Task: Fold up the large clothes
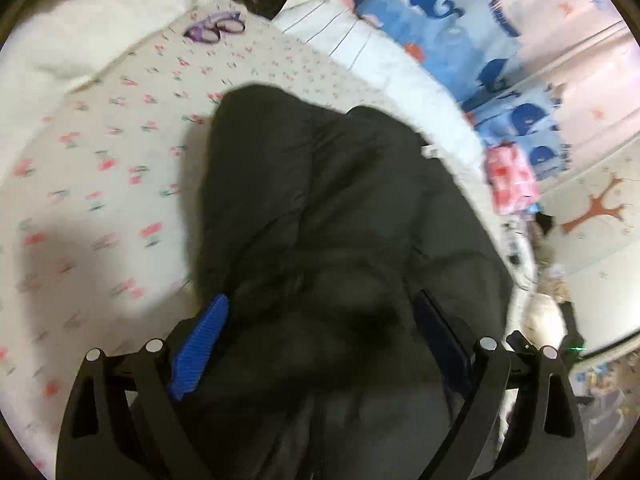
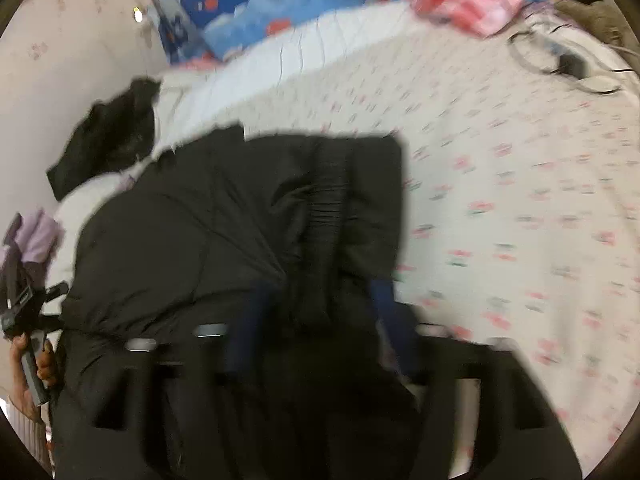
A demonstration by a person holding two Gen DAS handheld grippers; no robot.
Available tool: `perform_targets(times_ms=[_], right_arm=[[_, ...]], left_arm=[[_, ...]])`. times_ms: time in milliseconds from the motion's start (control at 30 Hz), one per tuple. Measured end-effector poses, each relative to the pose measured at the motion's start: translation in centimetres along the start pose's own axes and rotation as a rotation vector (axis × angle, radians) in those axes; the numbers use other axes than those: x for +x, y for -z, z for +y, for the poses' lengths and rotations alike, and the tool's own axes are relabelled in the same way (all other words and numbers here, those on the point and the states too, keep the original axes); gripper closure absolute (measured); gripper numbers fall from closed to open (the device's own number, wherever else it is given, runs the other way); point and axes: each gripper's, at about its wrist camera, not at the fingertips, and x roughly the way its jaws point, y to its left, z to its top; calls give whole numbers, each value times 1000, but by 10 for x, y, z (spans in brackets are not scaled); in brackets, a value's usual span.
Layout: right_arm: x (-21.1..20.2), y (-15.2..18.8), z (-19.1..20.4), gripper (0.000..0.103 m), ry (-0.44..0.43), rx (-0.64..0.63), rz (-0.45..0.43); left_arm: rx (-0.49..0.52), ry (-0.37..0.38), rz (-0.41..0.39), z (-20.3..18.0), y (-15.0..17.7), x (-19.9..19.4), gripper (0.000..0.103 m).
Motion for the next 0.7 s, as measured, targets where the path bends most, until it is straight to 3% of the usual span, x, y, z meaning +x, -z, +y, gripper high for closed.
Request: perform_targets(times_ms=[67,233,300,400,467,567,700], right_arm=[[-32,19,-15,15,-44,32,10],[-84,97,-57,13,-269,178,159],[-96,136,-72,13,-352,228,205],[-102,176,-86,13,-490,320,237],[-97,198,-89,13,-597,375,257],[-86,218,-85,13,-645,393,300],[-68,231,-82,11,-703,412,331]], left_arm=[[31,20,9,12,15,-37,8],[28,50,98,63,76,-99,7],[-13,87,171,88,105,-101,7],[-115,227,281,116,157,-93,7],[-136,331,292,118,181,-93,7],[-151,449,295,114,203,-90,7],[-154,478,279,107,216,-87,7]])
